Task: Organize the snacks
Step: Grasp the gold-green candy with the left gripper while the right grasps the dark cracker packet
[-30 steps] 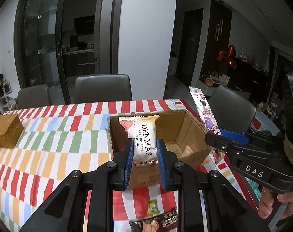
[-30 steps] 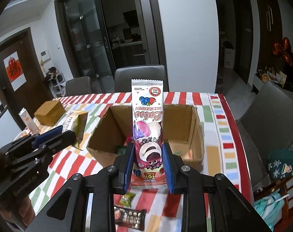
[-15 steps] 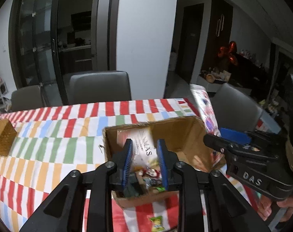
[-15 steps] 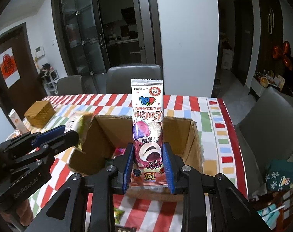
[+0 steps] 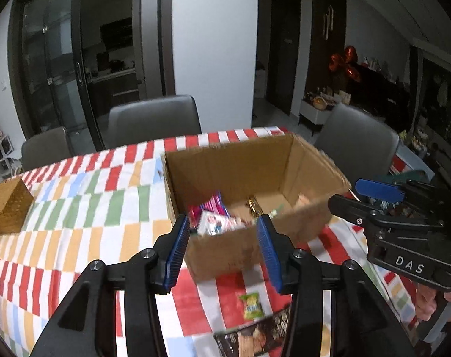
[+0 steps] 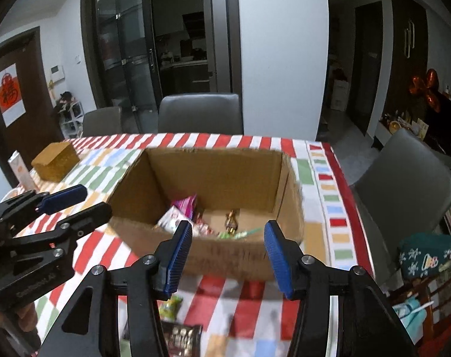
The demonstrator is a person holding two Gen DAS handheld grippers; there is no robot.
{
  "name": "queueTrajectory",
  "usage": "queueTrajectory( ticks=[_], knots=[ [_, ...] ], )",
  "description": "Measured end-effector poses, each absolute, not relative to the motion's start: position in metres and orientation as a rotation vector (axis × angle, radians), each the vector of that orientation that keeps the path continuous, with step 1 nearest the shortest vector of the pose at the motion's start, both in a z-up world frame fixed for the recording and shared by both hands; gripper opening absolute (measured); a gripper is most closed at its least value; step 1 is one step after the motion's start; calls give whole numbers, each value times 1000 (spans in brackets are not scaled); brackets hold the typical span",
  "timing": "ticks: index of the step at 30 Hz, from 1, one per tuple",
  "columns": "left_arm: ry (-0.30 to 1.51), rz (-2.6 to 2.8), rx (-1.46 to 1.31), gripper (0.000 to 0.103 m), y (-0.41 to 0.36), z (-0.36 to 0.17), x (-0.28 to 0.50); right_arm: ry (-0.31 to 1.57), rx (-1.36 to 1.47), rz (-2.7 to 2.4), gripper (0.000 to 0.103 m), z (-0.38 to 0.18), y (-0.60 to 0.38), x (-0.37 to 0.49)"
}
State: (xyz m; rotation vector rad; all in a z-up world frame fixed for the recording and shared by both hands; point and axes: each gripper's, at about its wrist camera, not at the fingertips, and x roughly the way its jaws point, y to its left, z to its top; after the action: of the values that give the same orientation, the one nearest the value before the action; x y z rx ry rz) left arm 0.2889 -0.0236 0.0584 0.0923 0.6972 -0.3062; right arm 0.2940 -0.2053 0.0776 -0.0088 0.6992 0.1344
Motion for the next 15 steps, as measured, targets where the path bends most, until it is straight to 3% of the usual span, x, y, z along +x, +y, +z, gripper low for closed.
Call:
queueTrajectory(
  ticks=[15],
  knots=[
    [864,-368,106,46,-36,-18,262,843,5,169,52,15,-202,254]
  ],
)
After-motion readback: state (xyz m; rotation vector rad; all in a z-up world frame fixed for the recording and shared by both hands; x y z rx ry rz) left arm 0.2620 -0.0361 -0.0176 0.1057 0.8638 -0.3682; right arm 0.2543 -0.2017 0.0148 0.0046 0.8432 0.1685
